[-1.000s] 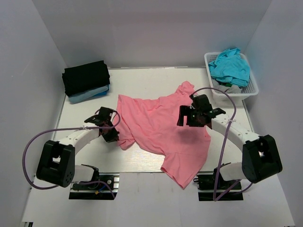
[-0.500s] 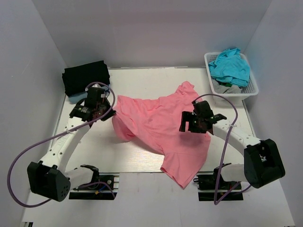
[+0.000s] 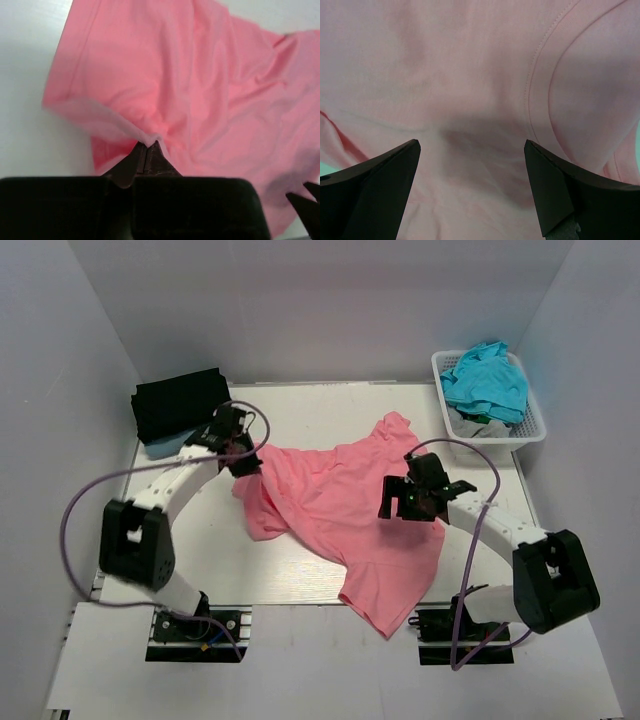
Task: Fold and stack the t-shirts
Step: Flatten out the tshirt
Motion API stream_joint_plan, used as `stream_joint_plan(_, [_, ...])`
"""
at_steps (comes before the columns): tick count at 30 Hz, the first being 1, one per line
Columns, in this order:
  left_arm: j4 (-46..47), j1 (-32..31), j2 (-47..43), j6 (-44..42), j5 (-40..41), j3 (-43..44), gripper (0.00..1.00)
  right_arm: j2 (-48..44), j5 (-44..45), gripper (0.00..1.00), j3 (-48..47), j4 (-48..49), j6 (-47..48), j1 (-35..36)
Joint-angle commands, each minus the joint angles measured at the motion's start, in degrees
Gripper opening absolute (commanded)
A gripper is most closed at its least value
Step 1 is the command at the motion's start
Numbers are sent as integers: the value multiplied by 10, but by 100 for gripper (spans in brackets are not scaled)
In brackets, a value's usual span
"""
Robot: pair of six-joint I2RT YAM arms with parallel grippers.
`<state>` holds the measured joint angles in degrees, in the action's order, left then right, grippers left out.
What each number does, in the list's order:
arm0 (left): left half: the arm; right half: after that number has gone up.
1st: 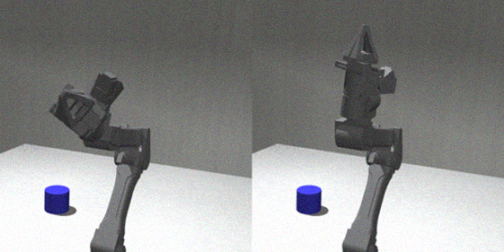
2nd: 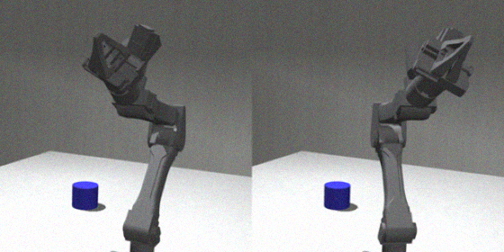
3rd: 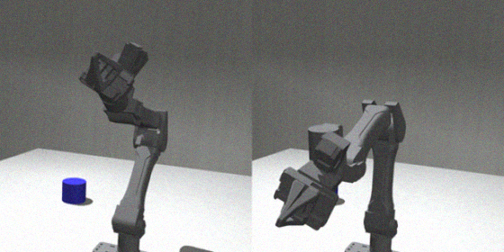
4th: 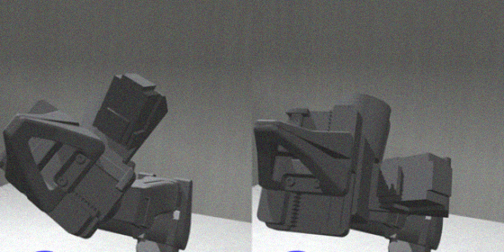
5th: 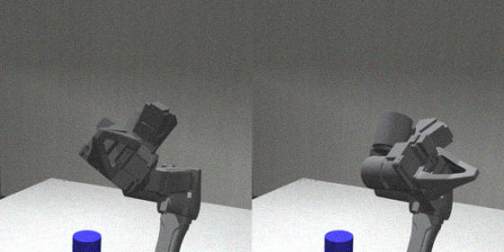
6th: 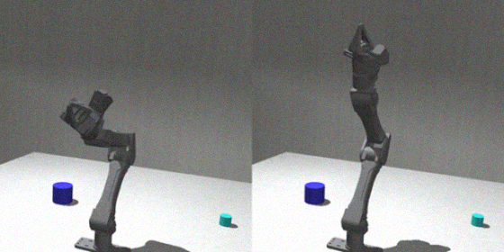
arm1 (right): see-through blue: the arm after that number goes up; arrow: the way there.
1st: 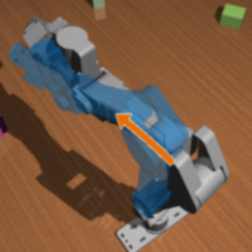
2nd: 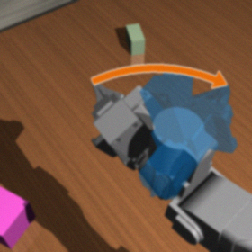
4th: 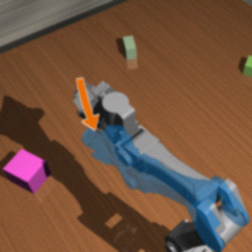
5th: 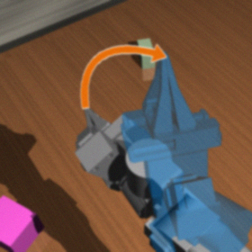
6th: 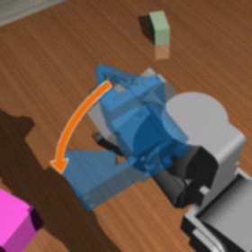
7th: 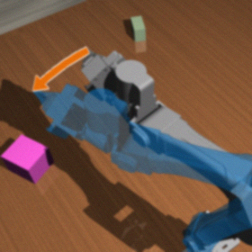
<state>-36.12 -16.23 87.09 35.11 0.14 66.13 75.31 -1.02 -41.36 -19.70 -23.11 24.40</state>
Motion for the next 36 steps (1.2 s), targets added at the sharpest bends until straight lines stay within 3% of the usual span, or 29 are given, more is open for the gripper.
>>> stream_joint_plan(1, [69, 3, 75, -31, 10, 67, 0, 32, 8, 90, -41, 1, 18, -1])
stream_joint_plan(5, [64, 3, 173, -58, 35, 153, 0, 65, 8, 90, -58, -2, 24, -2])
stream_joint_plan(10, [69, 8, 200, -72, 26, 198, 0, 84, 25, 90, -75, -3, 26, -3])
stream_joint_plan(17, [83, 8, 57, -72, 8, 111, 0, 33, -6, 90, -52, -16, 48, 0])
stream_joint_plan(27, [9, 3, -129, -65, -15, 63, 0, -97, 80, 90, 12, -220, -82, -1])
stream_joint_plan(36, [-4, -3, -194, -59, -53, 37, 0, -128, -3, 90, 100, -182, -155, 7])
